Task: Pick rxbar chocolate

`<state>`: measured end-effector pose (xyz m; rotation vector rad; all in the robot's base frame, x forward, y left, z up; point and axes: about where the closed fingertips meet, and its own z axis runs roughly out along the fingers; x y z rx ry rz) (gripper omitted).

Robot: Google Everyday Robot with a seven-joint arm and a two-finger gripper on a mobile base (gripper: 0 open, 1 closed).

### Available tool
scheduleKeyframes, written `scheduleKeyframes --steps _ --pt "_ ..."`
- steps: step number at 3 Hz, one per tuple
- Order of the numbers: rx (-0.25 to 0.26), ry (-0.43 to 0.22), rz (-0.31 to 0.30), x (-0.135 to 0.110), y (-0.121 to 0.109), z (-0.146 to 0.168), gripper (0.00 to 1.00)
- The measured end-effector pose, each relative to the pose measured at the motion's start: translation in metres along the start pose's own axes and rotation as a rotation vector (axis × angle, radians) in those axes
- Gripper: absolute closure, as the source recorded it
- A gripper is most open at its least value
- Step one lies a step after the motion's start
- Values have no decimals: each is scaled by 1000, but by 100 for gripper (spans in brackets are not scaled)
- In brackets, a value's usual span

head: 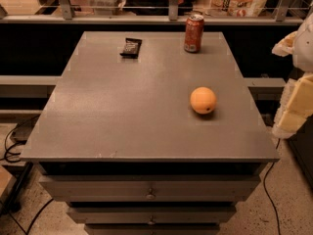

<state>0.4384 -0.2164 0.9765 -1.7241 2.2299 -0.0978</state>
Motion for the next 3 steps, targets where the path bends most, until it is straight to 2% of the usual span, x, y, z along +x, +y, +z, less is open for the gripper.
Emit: scheduleKeyframes --steps 1,2,3 --pt "3 -4 -1 -1 -1 -1 0" --pt "-1 -127 -28 -24 -17 5 0" --pt "-18 -315 -47 -69 -46 18 0"
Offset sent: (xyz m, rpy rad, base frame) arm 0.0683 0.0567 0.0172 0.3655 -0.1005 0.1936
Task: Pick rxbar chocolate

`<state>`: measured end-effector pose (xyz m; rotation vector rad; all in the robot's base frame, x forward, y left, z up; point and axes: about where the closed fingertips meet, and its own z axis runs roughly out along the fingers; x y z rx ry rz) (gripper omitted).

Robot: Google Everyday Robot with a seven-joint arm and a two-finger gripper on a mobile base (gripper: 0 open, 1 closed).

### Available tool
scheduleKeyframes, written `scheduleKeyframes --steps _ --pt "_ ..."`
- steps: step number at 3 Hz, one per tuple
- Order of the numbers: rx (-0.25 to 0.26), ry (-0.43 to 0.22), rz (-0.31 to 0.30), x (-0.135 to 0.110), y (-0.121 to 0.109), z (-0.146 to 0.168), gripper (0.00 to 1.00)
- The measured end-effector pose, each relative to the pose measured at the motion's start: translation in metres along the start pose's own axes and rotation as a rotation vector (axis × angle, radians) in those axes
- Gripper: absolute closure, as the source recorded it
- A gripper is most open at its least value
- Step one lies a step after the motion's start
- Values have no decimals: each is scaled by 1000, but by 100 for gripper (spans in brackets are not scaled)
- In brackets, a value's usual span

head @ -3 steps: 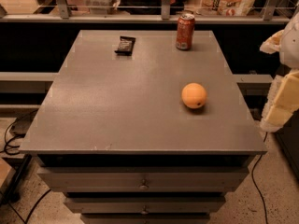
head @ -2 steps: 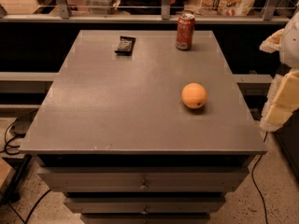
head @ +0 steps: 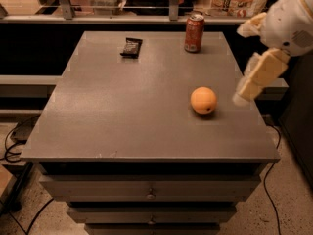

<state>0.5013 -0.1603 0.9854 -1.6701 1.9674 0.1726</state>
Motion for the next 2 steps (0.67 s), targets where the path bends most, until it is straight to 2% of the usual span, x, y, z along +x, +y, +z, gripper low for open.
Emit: scheduleKeyframes --steps 1,2 --pt "-6 -160 43 -32 -26 28 0" --pt "2 -272 167 -57 -57 72 0"
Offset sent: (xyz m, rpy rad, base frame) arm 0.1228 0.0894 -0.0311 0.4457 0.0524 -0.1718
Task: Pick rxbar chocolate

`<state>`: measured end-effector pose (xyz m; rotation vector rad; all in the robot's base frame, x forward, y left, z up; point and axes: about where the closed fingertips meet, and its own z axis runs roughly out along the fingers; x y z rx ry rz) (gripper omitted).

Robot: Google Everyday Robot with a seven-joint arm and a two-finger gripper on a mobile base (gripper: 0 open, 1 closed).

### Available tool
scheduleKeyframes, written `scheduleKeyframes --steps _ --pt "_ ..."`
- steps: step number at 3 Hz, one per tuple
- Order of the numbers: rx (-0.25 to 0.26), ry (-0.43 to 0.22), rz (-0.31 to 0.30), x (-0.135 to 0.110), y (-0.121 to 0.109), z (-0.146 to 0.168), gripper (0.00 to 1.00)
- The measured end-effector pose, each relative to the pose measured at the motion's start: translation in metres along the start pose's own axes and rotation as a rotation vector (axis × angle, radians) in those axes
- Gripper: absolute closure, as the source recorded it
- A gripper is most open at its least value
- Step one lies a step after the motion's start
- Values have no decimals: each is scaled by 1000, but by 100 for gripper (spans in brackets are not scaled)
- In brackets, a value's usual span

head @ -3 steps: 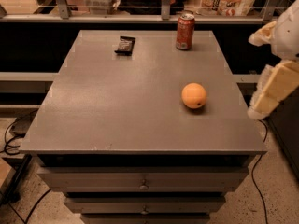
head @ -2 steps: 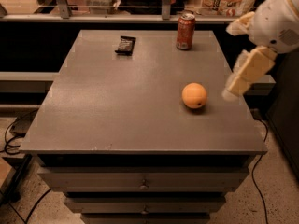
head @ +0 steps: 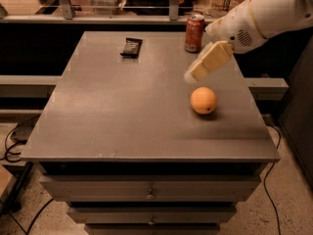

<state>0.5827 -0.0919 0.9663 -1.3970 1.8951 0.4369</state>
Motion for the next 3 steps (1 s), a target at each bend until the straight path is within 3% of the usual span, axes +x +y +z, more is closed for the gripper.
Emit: scheduleKeyframes --steps 1,2,3 --pt "41 -51 71 -5 -17 30 0" --pt "51 -139 130 -10 -47 75 0" --pt "58 -172 175 -15 -62 102 0"
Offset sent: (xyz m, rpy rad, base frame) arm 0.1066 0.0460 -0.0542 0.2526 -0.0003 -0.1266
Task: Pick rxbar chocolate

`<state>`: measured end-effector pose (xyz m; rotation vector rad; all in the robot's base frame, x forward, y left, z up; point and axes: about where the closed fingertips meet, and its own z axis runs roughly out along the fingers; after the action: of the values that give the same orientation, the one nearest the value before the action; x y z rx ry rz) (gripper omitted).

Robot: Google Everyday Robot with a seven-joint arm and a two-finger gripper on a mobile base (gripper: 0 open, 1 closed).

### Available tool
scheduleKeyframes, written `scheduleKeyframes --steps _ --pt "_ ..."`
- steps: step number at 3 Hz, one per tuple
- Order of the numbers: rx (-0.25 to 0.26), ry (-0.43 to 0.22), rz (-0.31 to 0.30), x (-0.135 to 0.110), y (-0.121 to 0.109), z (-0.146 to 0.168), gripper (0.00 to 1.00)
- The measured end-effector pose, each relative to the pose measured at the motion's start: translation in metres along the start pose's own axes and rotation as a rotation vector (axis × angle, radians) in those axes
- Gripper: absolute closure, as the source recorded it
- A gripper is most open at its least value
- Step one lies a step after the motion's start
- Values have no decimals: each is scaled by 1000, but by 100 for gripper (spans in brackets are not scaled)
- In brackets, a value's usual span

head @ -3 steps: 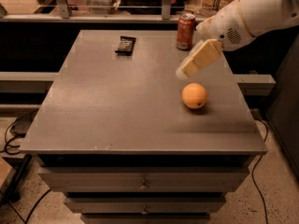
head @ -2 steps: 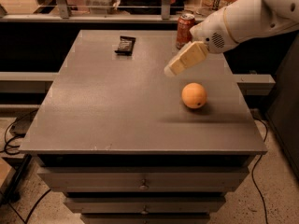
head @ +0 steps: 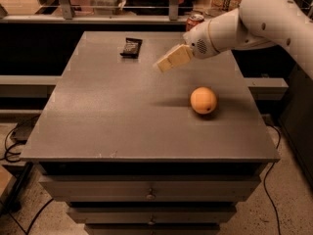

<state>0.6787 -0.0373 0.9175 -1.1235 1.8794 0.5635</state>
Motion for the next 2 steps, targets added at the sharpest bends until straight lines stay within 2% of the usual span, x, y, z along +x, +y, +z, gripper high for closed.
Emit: scheduleKeyframes --steps 1,2 --pt "-24 33 -25 -9 -14 34 0" --pt "-80 56 -51 -19 -1 42 0"
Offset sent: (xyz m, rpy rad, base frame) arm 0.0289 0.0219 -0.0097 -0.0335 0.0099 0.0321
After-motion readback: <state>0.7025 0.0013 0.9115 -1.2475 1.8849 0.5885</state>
